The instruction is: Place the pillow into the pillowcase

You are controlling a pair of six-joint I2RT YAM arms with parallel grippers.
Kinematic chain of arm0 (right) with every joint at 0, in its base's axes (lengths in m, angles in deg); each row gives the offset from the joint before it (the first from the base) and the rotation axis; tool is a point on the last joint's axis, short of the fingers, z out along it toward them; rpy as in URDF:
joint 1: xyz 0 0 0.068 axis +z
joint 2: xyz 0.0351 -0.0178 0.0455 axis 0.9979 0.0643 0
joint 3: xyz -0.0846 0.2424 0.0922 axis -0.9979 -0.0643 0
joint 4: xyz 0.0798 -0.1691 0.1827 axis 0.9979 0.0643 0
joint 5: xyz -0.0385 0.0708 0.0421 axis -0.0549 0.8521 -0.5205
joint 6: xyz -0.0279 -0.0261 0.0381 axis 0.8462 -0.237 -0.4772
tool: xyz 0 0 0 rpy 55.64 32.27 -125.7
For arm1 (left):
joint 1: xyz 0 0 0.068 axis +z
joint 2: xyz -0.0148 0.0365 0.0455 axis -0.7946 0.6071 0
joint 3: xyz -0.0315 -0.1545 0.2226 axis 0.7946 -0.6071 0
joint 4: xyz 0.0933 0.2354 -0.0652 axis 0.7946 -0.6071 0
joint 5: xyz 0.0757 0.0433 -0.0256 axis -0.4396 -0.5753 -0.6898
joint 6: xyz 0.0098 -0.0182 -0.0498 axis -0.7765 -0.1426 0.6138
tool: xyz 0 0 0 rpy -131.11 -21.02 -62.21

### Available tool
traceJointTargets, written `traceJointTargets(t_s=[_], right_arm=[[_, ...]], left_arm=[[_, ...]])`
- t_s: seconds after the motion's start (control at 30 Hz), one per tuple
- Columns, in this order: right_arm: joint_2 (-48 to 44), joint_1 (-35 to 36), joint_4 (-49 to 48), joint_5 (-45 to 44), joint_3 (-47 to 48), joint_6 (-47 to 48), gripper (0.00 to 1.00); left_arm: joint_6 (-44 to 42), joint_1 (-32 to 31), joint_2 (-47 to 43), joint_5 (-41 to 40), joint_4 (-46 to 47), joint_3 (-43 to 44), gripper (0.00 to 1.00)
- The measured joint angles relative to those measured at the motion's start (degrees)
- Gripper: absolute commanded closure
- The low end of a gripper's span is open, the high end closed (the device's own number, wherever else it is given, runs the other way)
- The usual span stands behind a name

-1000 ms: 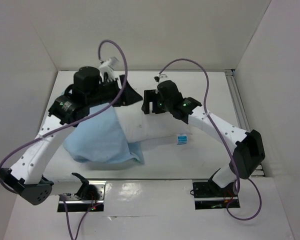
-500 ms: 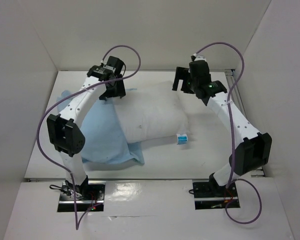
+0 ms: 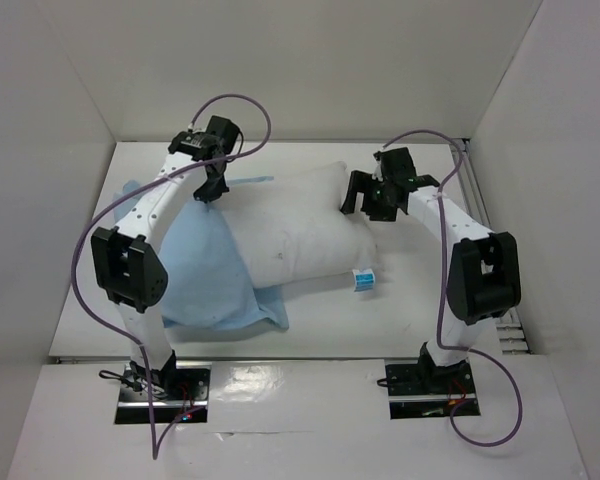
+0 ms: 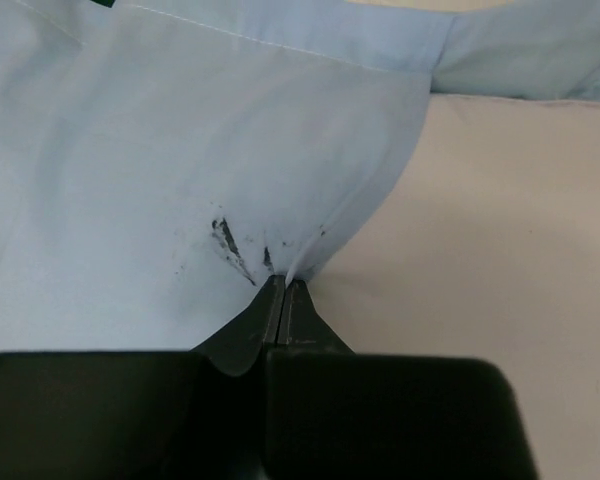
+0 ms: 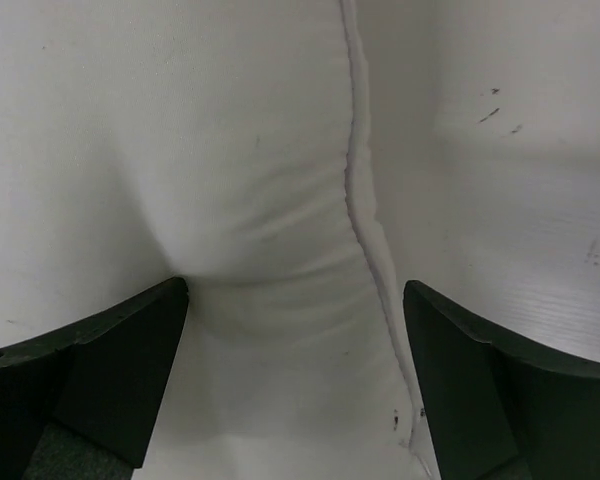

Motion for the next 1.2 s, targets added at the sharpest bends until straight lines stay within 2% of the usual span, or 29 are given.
traceJointTargets(t_s=[0.07, 0.17, 0.2, 0.23, 0.27, 0.3, 0.43, 0.6, 0.7, 0.8, 0.97, 1.07, 1.2], right_arm=[[0.96, -0.02, -1.42, 2.51, -1.01, -0.48, 0.12], [0.96, 0.15, -3.34, 5.05, -1.11, -0.85, 0.45], [0.9, 0.35, -4.24, 6.14, -1.11, -1.01, 0.59], [0.9, 0.5, -5.07, 7.78, -1.11, -1.31, 0.86], [0.9, 0.59, -5.86, 9.14, -1.11, -1.16, 0.95], [0.87, 0.63, -6.67, 10.6, -1.11, -1.44, 1.0], [0.59, 0.66, -7.85, 13.66, 0.35, -2.4, 1.0], [-0.5, 0.72, -4.57, 11.98, 13.86, -1.97, 1.0], [-5.31, 0.66, -5.77, 9.29, 19.71, -1.33, 1.0], [-13.42, 0.7, -7.87, 6.84, 18.67, -1.14, 1.0], [-26.12, 4.33, -15.3, 3.34, 0.96, -4.46, 1.0], [-25.2, 10.25, -21.59, -0.24, -11.43, -8.55, 1.0], [-20.5, 13.86, -22.86, -5.2, -24.33, -14.38, 1.0]], left_arm=[[-0.26, 0.76, 0.0, 0.07, -0.15, 0.07, 1.0], [-0.55, 1.4, -0.07, 0.98, -0.63, 1.05, 1.0], [-0.74, 1.51, -0.09, 1.95, -0.74, 1.7, 1.0], [-1.11, 1.62, -0.22, 3.15, -0.66, 2.54, 1.0], [-1.97, 1.68, -0.35, 5.22, -0.37, 3.26, 1.0], [-2.27, 1.62, -0.57, 6.99, -0.31, 4.59, 1.0], [-4.22, -0.31, -1.81, 17.88, 1.14, 9.92, 1.0], [-5.03, -4.28, -0.63, 31.61, 2.08, 22.14, 1.0], [-4.63, -5.64, -0.5, 38.56, 4.46, 26.84, 1.0], [-3.17, -7.08, -0.52, 44.13, 7.82, 27.89, 1.0], [-1.62, -12.87, 1.05, 47.34, 11.1, 27.69, 1.0], [-1.44, -16.44, 4.39, 47.6, 12.31, 27.08, 1.0], [-0.96, -17.38, 10.38, 49.05, 11.34, 26.43, 1.0]])
